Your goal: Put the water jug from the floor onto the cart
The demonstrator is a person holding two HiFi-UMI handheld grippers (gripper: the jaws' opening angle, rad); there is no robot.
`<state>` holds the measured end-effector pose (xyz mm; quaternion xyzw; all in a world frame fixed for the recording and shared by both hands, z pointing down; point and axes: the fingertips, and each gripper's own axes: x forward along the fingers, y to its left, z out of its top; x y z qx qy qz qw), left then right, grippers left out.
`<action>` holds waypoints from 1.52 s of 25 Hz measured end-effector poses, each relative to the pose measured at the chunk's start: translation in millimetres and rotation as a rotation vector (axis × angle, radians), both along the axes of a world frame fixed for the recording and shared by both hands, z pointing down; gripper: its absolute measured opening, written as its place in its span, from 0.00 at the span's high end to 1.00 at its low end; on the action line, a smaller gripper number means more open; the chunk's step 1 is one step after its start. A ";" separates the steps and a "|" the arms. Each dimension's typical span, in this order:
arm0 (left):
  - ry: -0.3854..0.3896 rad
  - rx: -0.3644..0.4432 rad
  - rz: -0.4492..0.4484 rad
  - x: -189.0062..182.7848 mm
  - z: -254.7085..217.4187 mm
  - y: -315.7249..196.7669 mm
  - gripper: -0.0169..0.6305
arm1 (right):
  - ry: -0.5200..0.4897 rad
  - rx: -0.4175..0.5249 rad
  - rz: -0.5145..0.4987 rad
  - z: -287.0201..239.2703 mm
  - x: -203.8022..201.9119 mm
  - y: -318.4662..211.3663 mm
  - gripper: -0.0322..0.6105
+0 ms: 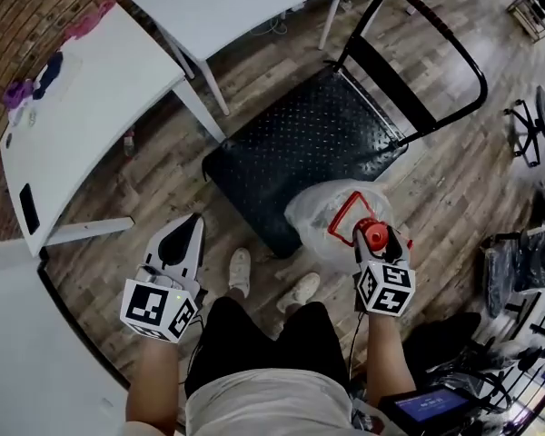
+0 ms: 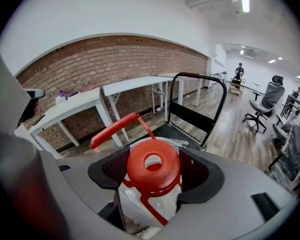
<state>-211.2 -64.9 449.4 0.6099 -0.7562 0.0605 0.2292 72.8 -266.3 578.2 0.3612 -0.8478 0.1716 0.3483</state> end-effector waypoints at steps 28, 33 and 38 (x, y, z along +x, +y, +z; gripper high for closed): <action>0.063 -0.058 -0.158 -64.7 38.4 100.7 0.97 | 0.116 -0.074 -0.270 89.8 -144.4 70.6 0.47; 0.074 -0.047 -0.133 -60.7 40.6 100.2 0.97 | 0.138 -0.089 -0.270 103.6 -145.6 73.2 0.47; 0.081 -0.048 -0.127 -63.4 44.1 99.6 0.97 | 0.155 -0.095 -0.280 111.7 -148.1 76.1 0.47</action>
